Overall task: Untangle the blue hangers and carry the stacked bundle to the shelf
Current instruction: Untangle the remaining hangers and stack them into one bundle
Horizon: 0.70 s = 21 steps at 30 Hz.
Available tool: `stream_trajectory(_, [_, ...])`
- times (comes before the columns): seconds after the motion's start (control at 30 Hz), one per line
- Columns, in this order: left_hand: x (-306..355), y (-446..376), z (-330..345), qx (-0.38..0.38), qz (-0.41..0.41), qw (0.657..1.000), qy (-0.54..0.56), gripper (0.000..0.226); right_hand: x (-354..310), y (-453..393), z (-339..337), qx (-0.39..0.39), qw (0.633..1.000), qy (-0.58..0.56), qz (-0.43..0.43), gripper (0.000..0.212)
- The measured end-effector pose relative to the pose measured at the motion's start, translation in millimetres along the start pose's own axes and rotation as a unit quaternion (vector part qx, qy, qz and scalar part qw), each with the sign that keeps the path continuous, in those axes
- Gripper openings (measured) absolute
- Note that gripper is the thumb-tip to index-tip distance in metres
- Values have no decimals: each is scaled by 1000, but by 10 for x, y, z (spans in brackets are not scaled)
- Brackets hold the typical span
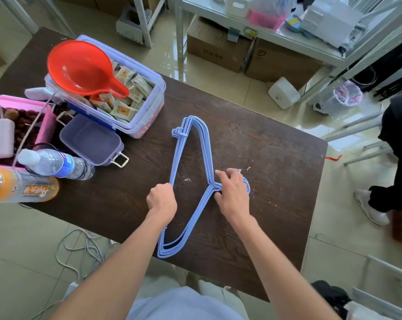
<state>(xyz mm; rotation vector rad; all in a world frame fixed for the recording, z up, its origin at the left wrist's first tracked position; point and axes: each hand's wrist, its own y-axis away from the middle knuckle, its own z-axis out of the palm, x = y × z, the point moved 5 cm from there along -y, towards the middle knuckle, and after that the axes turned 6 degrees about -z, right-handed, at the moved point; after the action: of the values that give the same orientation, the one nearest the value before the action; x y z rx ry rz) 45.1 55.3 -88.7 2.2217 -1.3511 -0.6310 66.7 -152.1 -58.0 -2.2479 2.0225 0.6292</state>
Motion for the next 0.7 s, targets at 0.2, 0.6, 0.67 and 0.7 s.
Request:
stream_trajectory(0.2, [16,-70,2,-5,7,1000,15,29,-203,785,311,118,822,-408,380,21])
stream_trajectory(0.6, [14,-146,30,-33,32,999,0,30,-531,424,825,6,773,-341,535,36])
stream_trajectory(0.67, [16,-127,34,-47,30,998,-3,32,-496,422,868,13,772,-353,528,35])
stream_trajectory(0.7, [16,-110,41,-53,29,998,-3,33,-504,433,893,14,762,-371,530,35])
